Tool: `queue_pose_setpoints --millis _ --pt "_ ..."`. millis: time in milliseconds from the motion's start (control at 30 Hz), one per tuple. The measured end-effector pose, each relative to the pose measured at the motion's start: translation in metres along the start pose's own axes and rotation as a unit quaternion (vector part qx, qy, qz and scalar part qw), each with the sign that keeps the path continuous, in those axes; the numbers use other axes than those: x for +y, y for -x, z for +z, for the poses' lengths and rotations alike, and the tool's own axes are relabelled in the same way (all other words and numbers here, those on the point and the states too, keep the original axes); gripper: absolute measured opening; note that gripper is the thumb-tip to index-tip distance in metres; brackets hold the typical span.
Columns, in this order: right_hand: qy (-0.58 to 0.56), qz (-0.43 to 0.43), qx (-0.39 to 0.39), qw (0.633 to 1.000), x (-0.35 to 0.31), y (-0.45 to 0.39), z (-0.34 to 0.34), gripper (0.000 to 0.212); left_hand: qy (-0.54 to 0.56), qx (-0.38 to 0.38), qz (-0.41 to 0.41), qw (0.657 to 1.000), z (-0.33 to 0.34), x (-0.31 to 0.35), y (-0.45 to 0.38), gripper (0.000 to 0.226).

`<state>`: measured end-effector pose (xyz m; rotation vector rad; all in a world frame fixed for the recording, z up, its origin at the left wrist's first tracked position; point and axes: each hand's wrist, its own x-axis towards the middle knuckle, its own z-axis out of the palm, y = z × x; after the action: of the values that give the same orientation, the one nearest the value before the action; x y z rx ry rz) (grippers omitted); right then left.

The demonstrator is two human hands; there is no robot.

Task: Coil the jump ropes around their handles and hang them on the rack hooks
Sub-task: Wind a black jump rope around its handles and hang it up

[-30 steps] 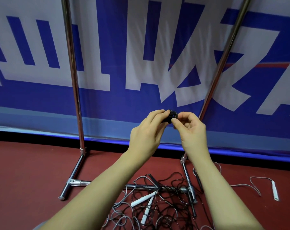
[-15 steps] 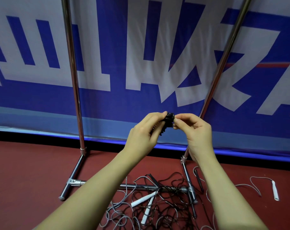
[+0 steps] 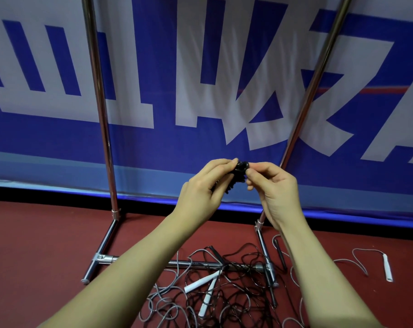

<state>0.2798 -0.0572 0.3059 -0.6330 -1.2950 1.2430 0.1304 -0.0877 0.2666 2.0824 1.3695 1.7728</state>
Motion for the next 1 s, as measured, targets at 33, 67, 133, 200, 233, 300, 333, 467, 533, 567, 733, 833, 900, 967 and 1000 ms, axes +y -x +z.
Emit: queue_pose_setpoints --millis 33,67,133,200,233,300,333,467,533,567,733,833,900,967,1000 --pt "0.001 -0.001 0.001 1.0 0.0 0.0 0.0 0.019 -0.019 0.0 0.001 1.0 -0.001 0.001 0.0 0.031" --pt "0.0 0.0 0.002 1.0 0.001 0.0 -0.001 0.019 -0.041 -0.001 0.003 0.999 -0.001 0.003 0.0 0.031" --pt "0.003 0.003 -0.002 1.0 0.001 0.0 -0.002 0.018 -0.072 -0.006 0.009 0.997 -0.003 0.004 0.0 0.032" --pt "0.003 0.013 -0.015 1.0 0.0 -0.001 -0.004 0.017 -0.083 -0.011 0.017 0.996 -0.005 0.004 0.001 0.032" --pt "-0.001 0.022 -0.025 0.999 -0.001 -0.001 -0.006 0.017 -0.082 -0.013 0.021 0.996 -0.005 0.004 0.002 0.033" --pt "-0.008 0.047 -0.046 0.998 -0.002 -0.001 -0.008 0.017 -0.078 -0.018 0.027 0.996 -0.006 0.004 0.003 0.033" --pt "-0.012 0.057 -0.052 0.997 -0.002 -0.001 -0.009 0.017 -0.078 -0.02 0.033 0.996 -0.006 0.004 0.003 0.032" --pt "-0.022 0.075 -0.064 0.995 -0.003 -0.001 -0.011 0.013 -0.085 -0.026 0.052 0.995 -0.008 0.006 0.004 0.031" --pt "-0.023 0.077 -0.071 0.994 -0.005 0.0 -0.01 0.011 -0.097 -0.027 0.059 0.993 -0.01 0.008 0.004 0.032" --pt "-0.026 0.079 -0.071 0.994 -0.005 0.0 -0.009 0.011 -0.099 -0.024 0.062 0.993 -0.01 0.009 0.005 0.032" --pt "-0.012 0.066 -0.055 0.996 -0.006 0.001 -0.007 0.01 -0.14 -0.01 0.081 0.987 -0.011 0.01 0.006 0.033" --pt "-0.014 0.067 -0.054 0.996 -0.006 0.001 -0.006 0.011 -0.152 -0.005 0.076 0.985 -0.011 0.01 0.006 0.036" --pt "0.016 0.057 -0.06 0.996 -0.006 0.0 -0.008 0.013 -0.205 -0.009 0.09 0.974 -0.009 0.01 0.006 0.036" --pt "0.005 0.063 -0.061 0.996 -0.007 0.0 -0.008 0.008 -0.258 0.003 0.105 0.961 -0.006 0.008 0.004 0.034" --pt "-0.006 0.067 -0.054 0.996 -0.006 0.0 -0.007 0.006 -0.273 0.017 0.108 0.956 -0.005 0.007 0.002 0.032"
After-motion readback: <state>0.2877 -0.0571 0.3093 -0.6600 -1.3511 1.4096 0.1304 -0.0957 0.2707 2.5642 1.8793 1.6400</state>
